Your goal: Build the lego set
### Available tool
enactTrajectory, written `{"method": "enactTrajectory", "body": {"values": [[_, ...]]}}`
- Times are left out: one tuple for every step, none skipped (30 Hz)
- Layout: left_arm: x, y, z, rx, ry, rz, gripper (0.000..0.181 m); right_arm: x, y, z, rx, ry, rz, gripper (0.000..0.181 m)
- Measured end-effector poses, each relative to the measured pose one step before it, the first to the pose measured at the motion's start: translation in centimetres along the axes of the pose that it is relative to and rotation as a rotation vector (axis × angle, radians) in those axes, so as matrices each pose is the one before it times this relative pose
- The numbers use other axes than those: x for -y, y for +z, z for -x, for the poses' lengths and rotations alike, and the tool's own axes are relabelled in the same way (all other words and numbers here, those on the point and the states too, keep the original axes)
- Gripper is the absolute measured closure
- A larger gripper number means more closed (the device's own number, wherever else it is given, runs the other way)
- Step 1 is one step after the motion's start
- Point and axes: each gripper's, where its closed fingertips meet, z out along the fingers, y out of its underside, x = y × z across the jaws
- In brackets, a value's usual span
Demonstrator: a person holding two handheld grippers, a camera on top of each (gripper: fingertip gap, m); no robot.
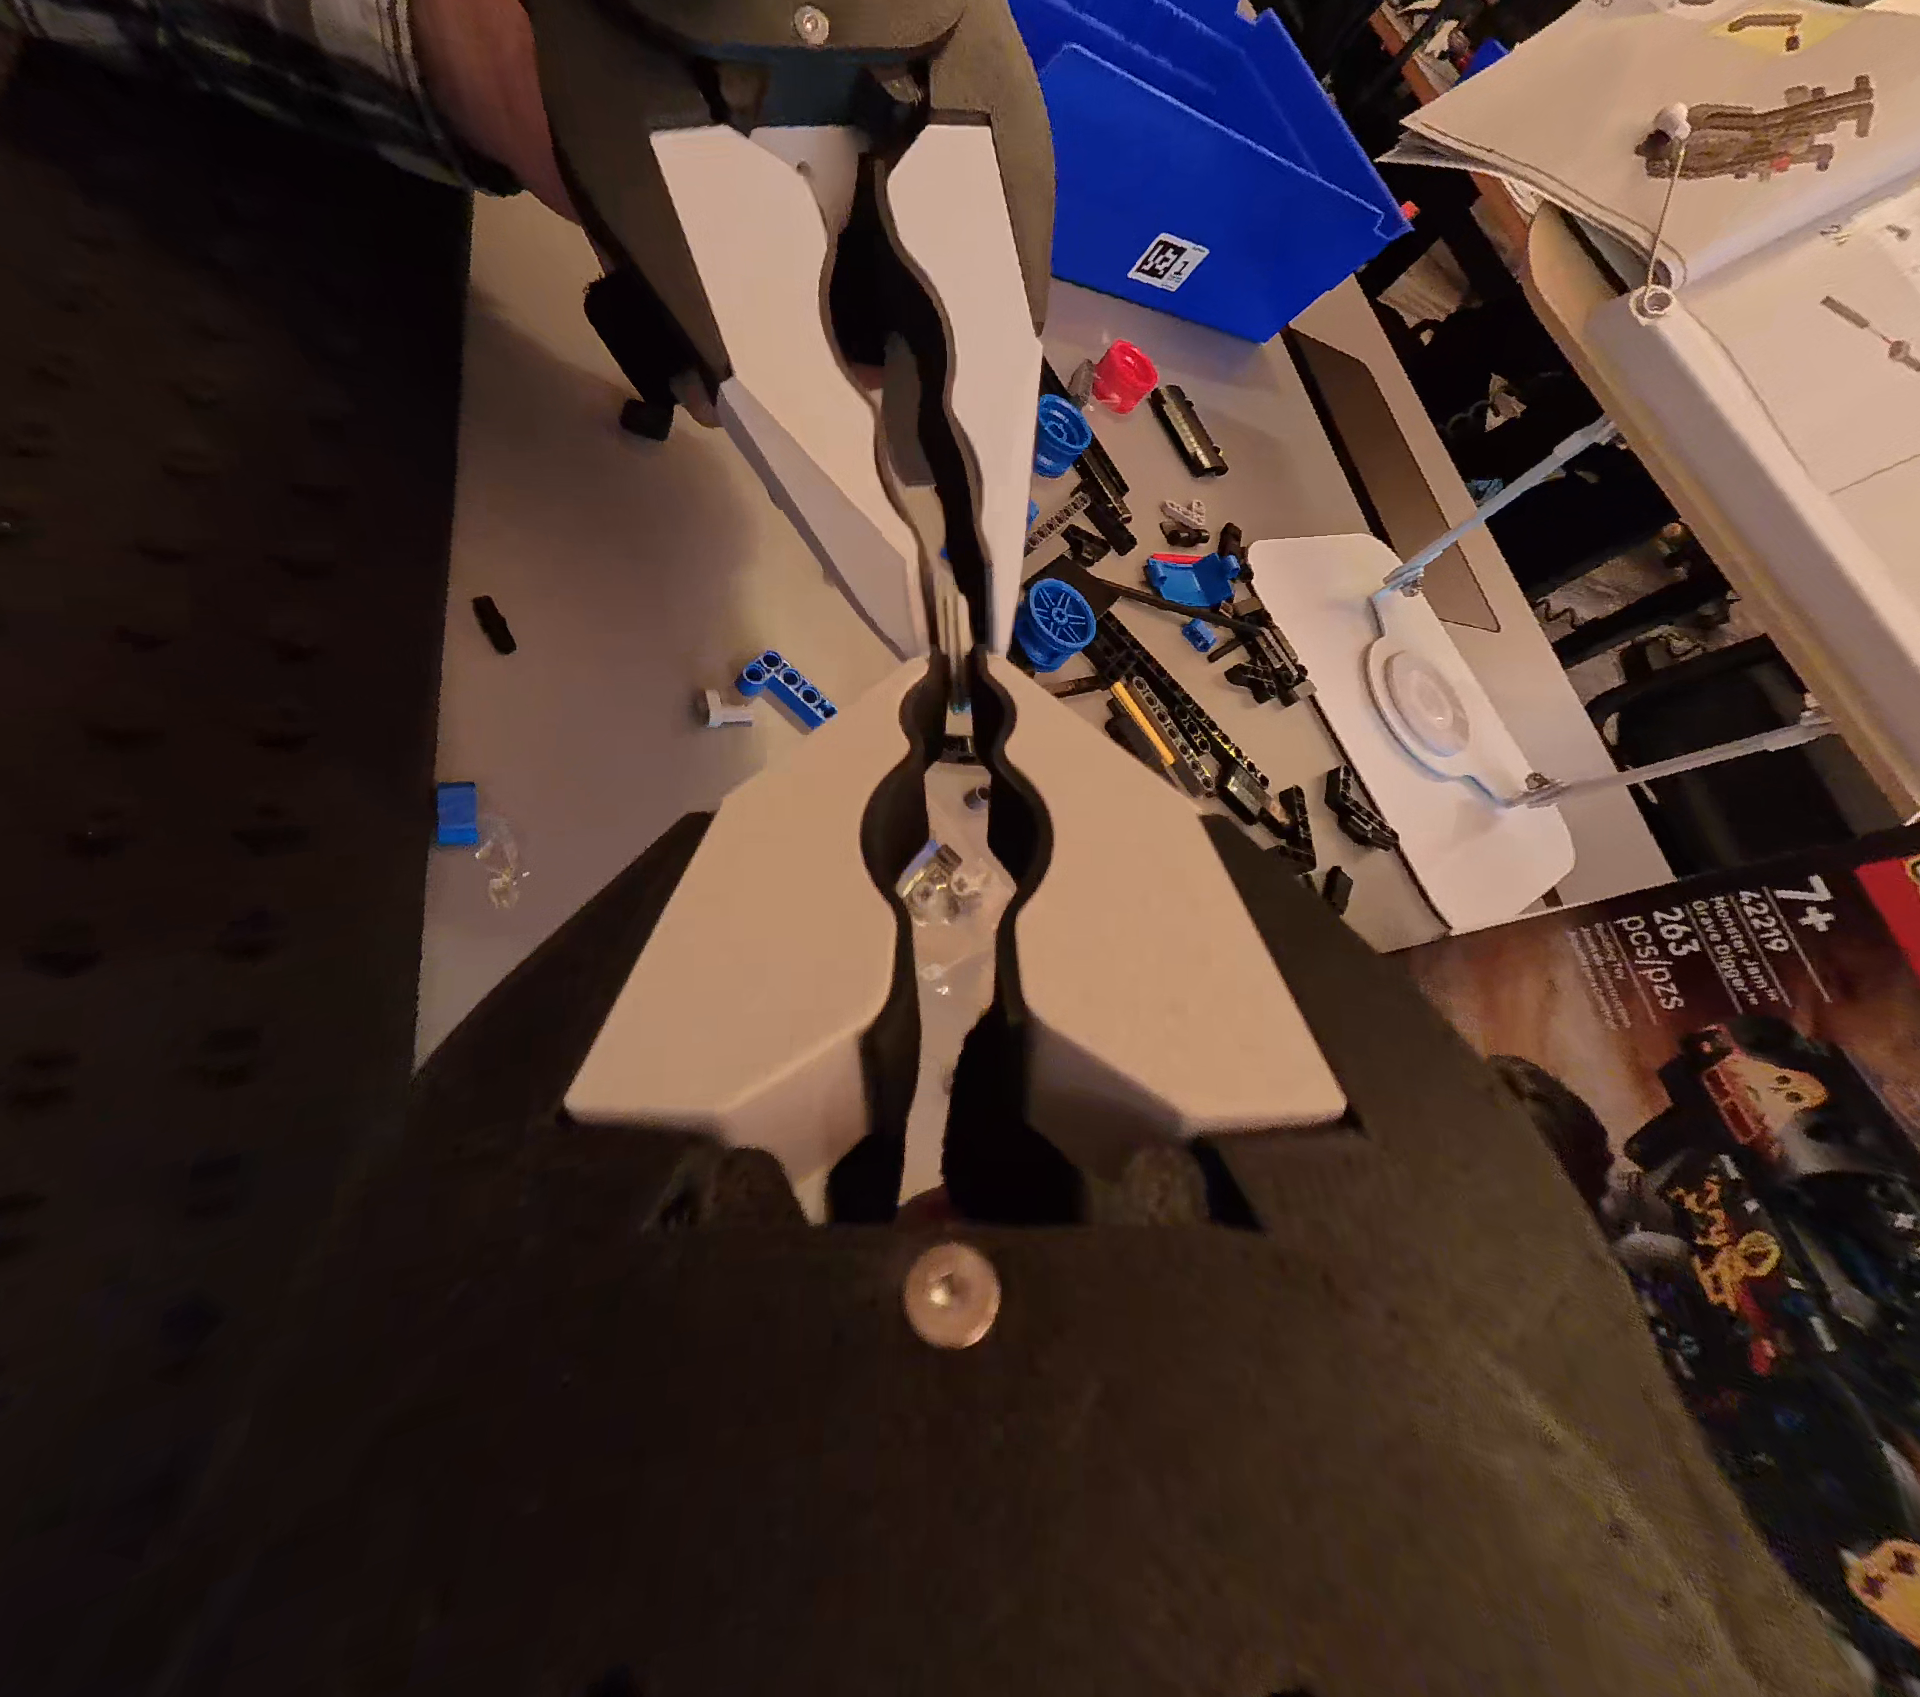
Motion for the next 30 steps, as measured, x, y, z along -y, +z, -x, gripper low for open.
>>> {"method": "enactTrajectory", "body": {"values": [[-0.351,0.002,0.168,0.0104,0.007,0.0214,0.168,0.027,-0.059,-0.054,0.003,0.02,-0.0095,0.178],[-0.382,-0.019,0.085,0.0054,0.0143,0.0269,0.161,-0.061,-0.072,-0.126,0.0007,0.0195,-0.0056,0.178],[-0.427,-0.092,0.155,0.0073,0.0206,0.0311,0.159,-0.176,-0.099,-0.225,-0.0067,0.0126,0.0004,0.178],[-0.384,-0.18,0.263,0.0119,0.0211,0.0264,0.157,-0.275,-0.124,-0.246,-0.008,0.0105,0.0059,0.178],[-0.31,-0.289,0.227,0.0045,0.0132,0.0201,0.156,-0.331,-0.125,-0.234,-0.0069,0.0107,0.0088,0.178],[-0.318,-0.343,0.039,-0.0115,0.0018,0.017,0.156,-0.371,-0.122,-0.205,-0.0076,0.0078,0.0111,0.178],[-0.4,-0.377,-0.229,-0.0295,-0.0034,0.0174,0.156,-0.47,-0.106,-0.168,-0.0085,0.0047,0.0145,0.178],[-0.557,-0.318,-0.393,-0.0355,0.0004,0.0226,0.155,-0.54,-0.064,-0.09,-0.0064,0.0037,0.0165,0.178],[-0.692,-0.225,-0.275,-0.0238,0.0071,0.0292,0.155,-0.525,-0.036,-0.001,-0.0032,0.0054,0.0156,0.178],[-0.763,-0.13,-0.351,-0.0243,0.0102,0.0336,0.155,-0.448,-0.019,0.086,0.0,0.0047,0.0112,0.178],[-0.807,-0.042,-0.485,-0.0301,0.0107,0.0389,0.155,-0.389,0.01,0.161,0.0028,0.004,0.0105,0.178],[-0.789,-0.006,-0.409,-0.0247,0.0111,0.0406,0.155,-0.344,0.033,0.193,0.0039,0.0022,0.0112,0.178],[-0.591,0.037,-0.362,-0.0213,0.0084,0.0312,0.155,-0.283,0.045,0.24,0.0064,0.0005,0.0096,0.178],[-0.391,0.098,-0.336,-0.0212,0.0009,0.0212,0.156,-0.207,0.062,0.233,0.0074,0.0007,0.0055,0.178],[-0.255,0.148,-0.071,-0.0047,-0.0003,0.0148,0.156,-0.146,0.071,0.194,0.006,0.0032,0.0032,0.178],[-0.097,0.188,-0.119,-0.0068,0.0005,0.0086,0.157,-0.135,0.082,0.128,0.0041,0.0031,0.0047,0.178],[0.04,0.229,-0.299,-0.0136,0.0037,0.0041,0.159,-0.111,0.085,0.094,0.002,-0.0005,0.0048,0.178],[0.125,0.222,-0.418,-0.0125,0.0137,0.003,0.16,-0.053,0.061,0.138,0.0046,-0.0002,0.0028,0.178],[0.098,0.247,-0.269,-0.0028,0.0152,0.0076,0.16,-0.013,0.066,0.165,0.0069,0.0015,0.0008,0.178],[-0.018,0.278,-0.129,0.0025,0.0104,0.0119,0.161,-0.041,0.079,0.177,0.0077,0.0,0.0012,0.178],[-0.105,0.343,-0.201,-0.0035,0.0104,0.013,0.161,-0.074,0.096,0.168,0.0067,-0.0006,0.0022,0.178],[-0.148,0.402,-0.285,-0.0098,0.0098,0.014,0.162,-0.099,0.106,0.142,0.0064,0.0001,0.0028,0.178],[-0.239,0.408,-0.206,-0.0061,0.0048,0.0204,0.164,-0.117,0.093,0.112,0.005,-0.0003,0.0035,0.178],[-0.244,0.388,-0.268,-0.0086,0.0007,0.0226,0.167,-0.086,0.056,0.075,0.0024,-0.0016,0.0035,0.178],[-0.216,0.318,-0.272,-0.0069,0.0005,0.0201,0.17,-0.047,0.007,0.052,0.0006,-0.002,0.0016,0.178],[-0.135,0.237,-0.343,-0.0104,-0.0017,0.0132,0.171,-0.008,-0.018,0.034,0.0004,-0.0001,-0.0003,0.178],[0.222,0.08,-0.405,-0.0174,-0.0117,-0.0102,0.173,-0.002,-0.032,0.02,0.0001,0.0009,-0.0016,0.178],[0.287,0.066,-0.469,-0.0237,-0.0202,-0.0125,0.173,-0.015,-0.034,0.028,0.0005,0.0017,-0.0018,0.178],[0.224,0.089,-0.27,-0.0114,-0.0147,-0.0085,0.173,-0.023,-0.035,0.023,0.0009,0.0016,-0.0015,0.178],[0.275,0.119,-0.091,0.0013,-0.0042,-0.0101,0.17,-0.022,-0.016,0.02,0.0004,0.0009,-0.0012,0.178]]}}
